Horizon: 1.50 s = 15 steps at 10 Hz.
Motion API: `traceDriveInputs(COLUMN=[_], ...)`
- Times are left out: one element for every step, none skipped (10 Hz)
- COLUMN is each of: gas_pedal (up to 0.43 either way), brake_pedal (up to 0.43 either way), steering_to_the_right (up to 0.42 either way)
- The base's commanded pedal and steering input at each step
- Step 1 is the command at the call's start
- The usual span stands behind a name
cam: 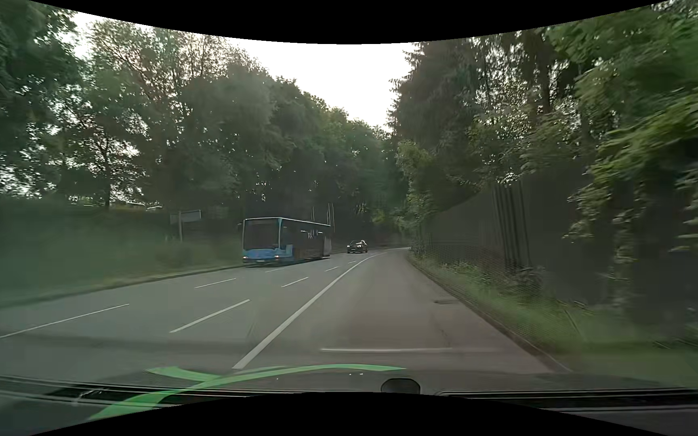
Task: Follow the waypoints while adhering to traffic rules and regulations
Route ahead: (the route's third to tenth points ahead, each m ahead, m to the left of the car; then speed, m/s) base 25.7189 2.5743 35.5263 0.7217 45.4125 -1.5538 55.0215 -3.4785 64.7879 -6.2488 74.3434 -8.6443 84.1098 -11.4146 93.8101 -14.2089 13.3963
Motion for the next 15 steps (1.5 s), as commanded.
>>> traceDriveInputs(gas_pedal=[0.209,0.209,0.209,0.209,0.209,0.209,0.209,0.209,0.189,0.189,0.189,0.189,0.189,0.197,0.197], brake_pedal=[0.000,0.000,0.000,0.000,0.000,0.000,0.000,0.000,0.000,0.000,0.000,0.000,0.000,0.000,0.000], steering_to_the_right=[0.005,0.005,0.005,0.005,0.005,0.005,0.005,0.006,0.007,0.008,0.010,0.010,0.011,0.012,0.012])
